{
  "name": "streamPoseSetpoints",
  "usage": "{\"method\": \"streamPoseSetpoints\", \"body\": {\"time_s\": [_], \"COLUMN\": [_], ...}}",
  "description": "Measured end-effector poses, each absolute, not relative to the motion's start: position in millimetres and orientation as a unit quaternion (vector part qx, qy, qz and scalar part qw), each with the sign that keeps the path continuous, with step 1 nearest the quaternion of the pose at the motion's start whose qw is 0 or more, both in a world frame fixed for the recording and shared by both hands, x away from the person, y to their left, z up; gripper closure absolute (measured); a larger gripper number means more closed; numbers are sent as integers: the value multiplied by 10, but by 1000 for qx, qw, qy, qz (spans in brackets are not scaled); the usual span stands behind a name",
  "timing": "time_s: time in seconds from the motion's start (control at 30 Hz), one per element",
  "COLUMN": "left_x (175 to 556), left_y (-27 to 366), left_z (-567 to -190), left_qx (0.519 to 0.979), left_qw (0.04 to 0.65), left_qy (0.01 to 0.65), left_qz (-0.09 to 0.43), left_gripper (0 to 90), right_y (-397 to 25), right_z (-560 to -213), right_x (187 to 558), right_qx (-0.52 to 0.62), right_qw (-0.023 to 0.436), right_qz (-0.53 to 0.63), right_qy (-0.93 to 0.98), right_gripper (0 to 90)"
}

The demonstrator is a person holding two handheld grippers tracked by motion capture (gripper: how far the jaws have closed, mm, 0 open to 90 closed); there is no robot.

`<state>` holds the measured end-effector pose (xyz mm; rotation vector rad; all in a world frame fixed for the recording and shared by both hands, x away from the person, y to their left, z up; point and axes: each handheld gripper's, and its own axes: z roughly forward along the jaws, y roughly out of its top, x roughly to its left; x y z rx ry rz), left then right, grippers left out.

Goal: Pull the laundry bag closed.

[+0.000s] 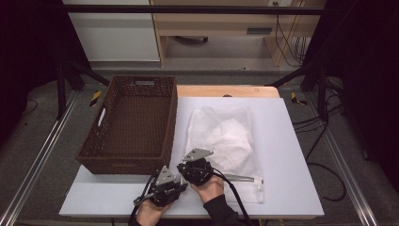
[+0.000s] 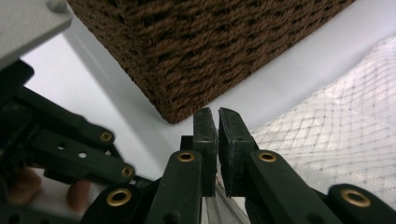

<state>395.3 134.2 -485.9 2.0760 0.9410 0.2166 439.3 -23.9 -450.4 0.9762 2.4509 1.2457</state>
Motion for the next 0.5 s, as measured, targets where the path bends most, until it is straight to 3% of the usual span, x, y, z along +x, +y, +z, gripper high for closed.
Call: {"method": "streamPoseSetpoints", "body": {"time_s": [0.5], "left_x": [3924], "left_y": [1322], "left_z": [-4846], "left_qx": [830], "left_qw": [402], "left_qy": [375], "left_qz": [95], "left_gripper": [874], "right_y": [-440], "right_z": [-4436], "right_x": [4262], "right_qx": [334], "right_qw": [109], "right_qz": [441], "right_qy": [826], "right_gripper": [853]}}
